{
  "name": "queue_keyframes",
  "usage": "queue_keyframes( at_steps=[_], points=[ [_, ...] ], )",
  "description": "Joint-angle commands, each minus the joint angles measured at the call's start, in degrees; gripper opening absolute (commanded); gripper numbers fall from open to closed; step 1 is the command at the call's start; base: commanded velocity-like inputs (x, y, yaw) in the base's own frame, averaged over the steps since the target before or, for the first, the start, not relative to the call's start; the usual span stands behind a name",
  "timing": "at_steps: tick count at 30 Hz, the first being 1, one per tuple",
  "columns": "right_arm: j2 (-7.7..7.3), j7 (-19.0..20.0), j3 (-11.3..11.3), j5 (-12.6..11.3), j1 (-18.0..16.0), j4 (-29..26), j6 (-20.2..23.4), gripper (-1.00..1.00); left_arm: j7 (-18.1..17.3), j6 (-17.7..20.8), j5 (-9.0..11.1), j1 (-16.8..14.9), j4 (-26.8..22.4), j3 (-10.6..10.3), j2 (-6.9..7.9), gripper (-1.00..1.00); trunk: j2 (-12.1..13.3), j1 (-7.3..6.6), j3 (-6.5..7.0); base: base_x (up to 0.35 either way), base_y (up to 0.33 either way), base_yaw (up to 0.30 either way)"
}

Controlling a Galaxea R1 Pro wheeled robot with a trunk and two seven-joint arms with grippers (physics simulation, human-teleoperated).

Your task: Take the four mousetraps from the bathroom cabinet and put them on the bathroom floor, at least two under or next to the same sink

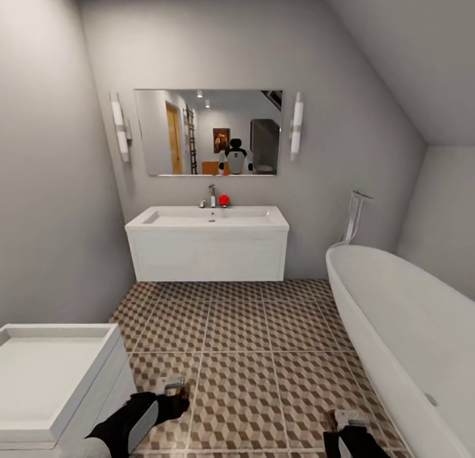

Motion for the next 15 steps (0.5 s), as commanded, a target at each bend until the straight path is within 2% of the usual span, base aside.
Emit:
queue_keyframes(
  at_steps=[1, 3, 4, 6, 10, 15],
  points=[
    [0.09, -0.2, -0.2, 0.3, -0.2, -0.4, 0.9, -1.0, 1.1, 1.0, 0.5, 0.0, -1.2, -0.5, 0.12, -1.0, 0.0, 0.02, -0.07, 0.201, 0.0, 0.0],
    [0.25, -0.9, -0.2, 0.2, -1.4, -0.4, 1.6, -1.0, 2.5, 2.3, 0.5, -0.1, -3.3, -0.5, 0.2, -1.0, 0.0, 0.02, -0.07, 0.206, 0.0, 0.0],
    [0.44, -1.4, -0.2, 0.2, -3.2, 0.6, 1.6, -1.0, 3.4, 3.1, 0.5, -0.2, -4.4, -0.5, 0.26, -1.0, 0.0, 0.02, -0.07, 0.214, 0.0, 0.0],
    [0.8, -2.7, -0.2, 0.3, -5.8, 3.5, -0.2, -1.0, 4.0, 3.3, 0.4, -0.3, -5.3, -0.5, 0.7, -1.0, 0.0, 0.02, -0.07, 0.224, 0.0, 0.0],
    [0.98, -4.6, -0.1, 0.3, -7.2, 5.9, -3.1, -1.0, 4.3, 3.2, 0.4, -0.3, -5.8, -0.5, 1.48, -1.0, 0.0, 0.02, -0.07, 0.269, 0.0, 0.0],
    [1.13, -5.6, 0.0, 0.5, -7.6, 7.7, -4.7, -1.0, 4.3, 3.1, 0.4, -0.3, -6.0, -0.4, 1.78, -1.0, 0.0, 0.02, -0.07, 0.309, 0.0, 0.0]
  ],
)
